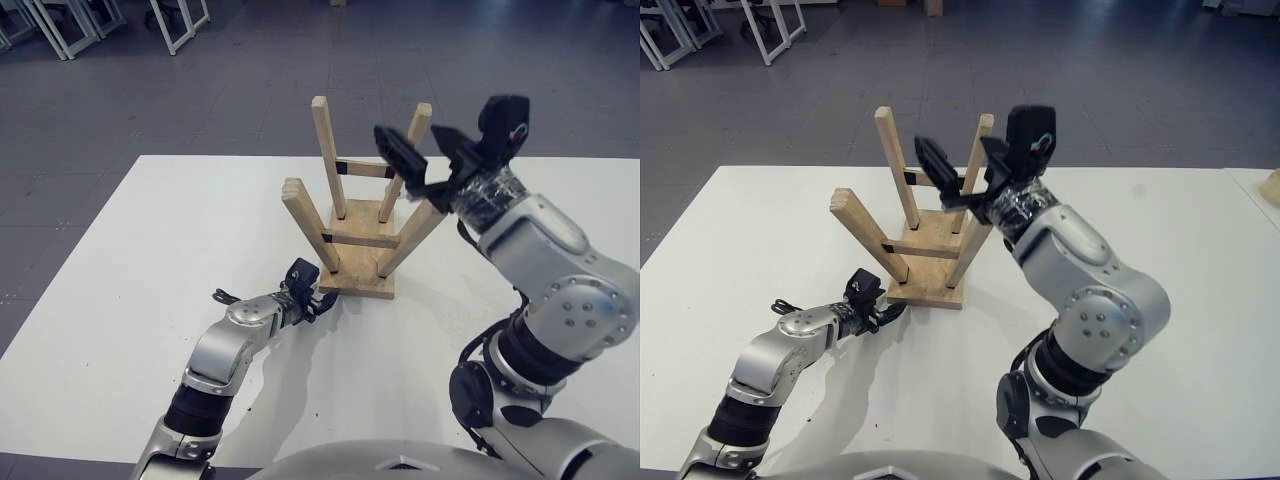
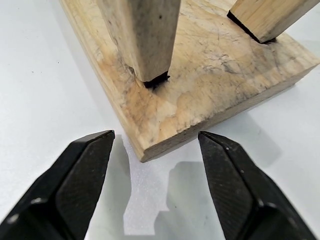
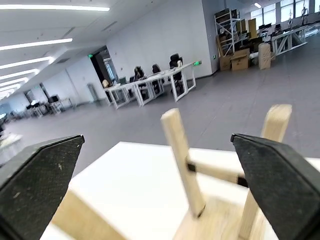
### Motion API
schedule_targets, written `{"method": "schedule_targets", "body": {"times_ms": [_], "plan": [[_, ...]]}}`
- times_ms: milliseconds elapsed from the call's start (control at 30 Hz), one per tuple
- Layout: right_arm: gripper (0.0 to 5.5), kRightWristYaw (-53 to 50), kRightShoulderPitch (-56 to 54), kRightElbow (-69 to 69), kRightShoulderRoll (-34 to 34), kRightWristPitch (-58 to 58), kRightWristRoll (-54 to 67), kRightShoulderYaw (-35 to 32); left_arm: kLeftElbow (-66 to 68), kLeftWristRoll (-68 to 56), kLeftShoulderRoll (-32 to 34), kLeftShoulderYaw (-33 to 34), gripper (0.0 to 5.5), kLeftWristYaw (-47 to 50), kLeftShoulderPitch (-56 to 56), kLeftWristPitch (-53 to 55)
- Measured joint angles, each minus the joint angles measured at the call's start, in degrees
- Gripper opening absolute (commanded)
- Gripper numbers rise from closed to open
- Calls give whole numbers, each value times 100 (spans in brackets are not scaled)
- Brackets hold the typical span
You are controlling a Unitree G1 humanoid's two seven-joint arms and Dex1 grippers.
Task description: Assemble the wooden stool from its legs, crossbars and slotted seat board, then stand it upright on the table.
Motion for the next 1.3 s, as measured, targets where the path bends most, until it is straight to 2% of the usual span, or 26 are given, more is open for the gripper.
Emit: {"method": "schedule_targets", "body": {"times_ms": [67,167,233,333,367,500,667,833,933,1000,1033,1100,1200,1300], "plan": [[493,-232,-821,98,-44,-567,-32,-200,6,9,2,-2,311,-17,1,1],[493,-405,-1303,130,-267,-847,-31,-265,6,11,6,-6,311,-44,1,1],[493,-427,-998,129,-410,-594,-34,-38,6,12,8,-7,311,-50,2,3],[493,-271,736,137,-639,21,-19,891,7,14,4,-15,311,-50,7,4],[493,-199,1108,-25,-773,-114,-75,1123,12,23,6,-20,311,-49,7,7],[493,-202,1494,-293,-767,-364,-222,1498,15,30,-6,-46,311,-50,4,5],[493,-367,908,267,-571,-244,-143,895,21,35,-51,-48,311,-33,17,3],[493,-726,-357,468,-382,-142,198,-84,14,32,-55,-40,311,-35,61,-13],[493,-660,-567,851,-731,-222,219,-396,-114,-66,-44,274,311,-42,151,-2],[493,-191,37,1240,-1318,-763,-162,-160,-275,-263,7,675,311,-93,119,25],[493,172,719,1676,-1733,-1251,-542,88,-387,-430,80,924,311,-167,-16,83],[493,645,1645,2478,-2082,-1971,-1052,452,-548,-649,187,1267,311,-268,-417,237],[493,1354,1934,3657,-2208,-3181,-1596,1127,-815,-1031,255,1649,311,-355,-1041,477],[493,1831,1888,4840,-1965,-4119,-1951,1719,-1100,-1553,385,2004,311,-525,-1603,716]]}}
